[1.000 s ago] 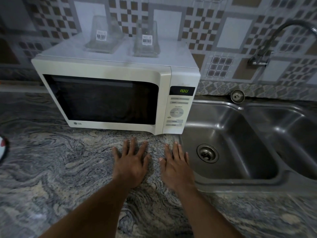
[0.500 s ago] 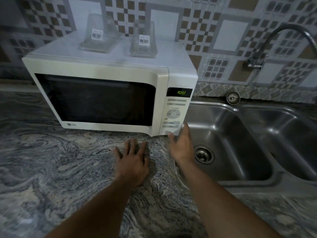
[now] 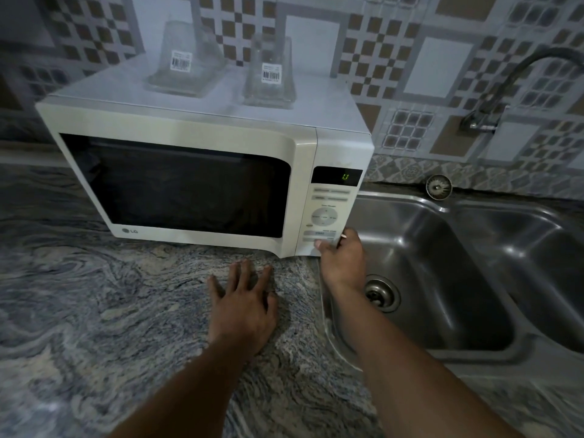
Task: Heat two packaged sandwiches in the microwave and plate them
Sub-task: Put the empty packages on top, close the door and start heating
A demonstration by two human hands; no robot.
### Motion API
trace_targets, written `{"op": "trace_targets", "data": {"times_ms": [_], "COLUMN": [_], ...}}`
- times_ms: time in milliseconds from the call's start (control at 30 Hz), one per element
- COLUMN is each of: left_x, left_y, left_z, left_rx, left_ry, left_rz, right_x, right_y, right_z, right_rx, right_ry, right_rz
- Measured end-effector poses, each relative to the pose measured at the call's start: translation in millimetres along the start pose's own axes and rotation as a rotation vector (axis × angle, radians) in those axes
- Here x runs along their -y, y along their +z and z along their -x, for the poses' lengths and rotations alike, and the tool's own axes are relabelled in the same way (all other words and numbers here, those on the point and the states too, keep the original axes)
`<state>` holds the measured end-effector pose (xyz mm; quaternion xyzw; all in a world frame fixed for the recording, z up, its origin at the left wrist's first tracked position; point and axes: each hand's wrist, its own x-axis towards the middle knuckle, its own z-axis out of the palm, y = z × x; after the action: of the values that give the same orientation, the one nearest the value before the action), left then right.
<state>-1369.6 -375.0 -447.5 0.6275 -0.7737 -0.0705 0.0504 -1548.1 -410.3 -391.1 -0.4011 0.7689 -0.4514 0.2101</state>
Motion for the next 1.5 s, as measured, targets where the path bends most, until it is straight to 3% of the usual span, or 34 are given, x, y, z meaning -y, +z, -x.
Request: {"op": "trace_targets", "data": {"times_ms": [167,333,567,733,900,1067,1500], "left_x": [-0.9,-5.7,-43.0,-65.5,-73.1,-68.5,-74.3], "left_y": [-0.8,-7.1,-66.8,-106.0,-130.5,-145.0,-153.2], "left_z": [0.3,-1.5,-24.3,-49.8,-55.8,-60.5,-55.8], "left_rx": [0.009,0.006,-0.355,-0.444,-0.459,-0.389,-0.39], "left_ry": [-0.006,-0.031,0.022,0.024,-0.003,-0.032,-0.136], "left_rz": [0.005,0.057,0.569,0.769,0.915,0.91,0.834], "right_x": [5.3,23.5,68.6,107.5,133.5,146.0,162.2], "right_y": [-8.4,-20.3,-49.3,-75.9,-83.7,-85.6,-94.0], "right_z": [-9.0,-3.2,8.7,2.9,-9.4,-21.9,-27.3], "right_rx": [0.056,0.133,0.095,0.006,0.061,0.119,0.14], "right_ry": [0.058,0.001,-0.252,-0.401,-0.598,-0.752,-0.763], "right_rz": [0.001,0.069,-0.02,0.186,0.544,0.78,0.833]}}
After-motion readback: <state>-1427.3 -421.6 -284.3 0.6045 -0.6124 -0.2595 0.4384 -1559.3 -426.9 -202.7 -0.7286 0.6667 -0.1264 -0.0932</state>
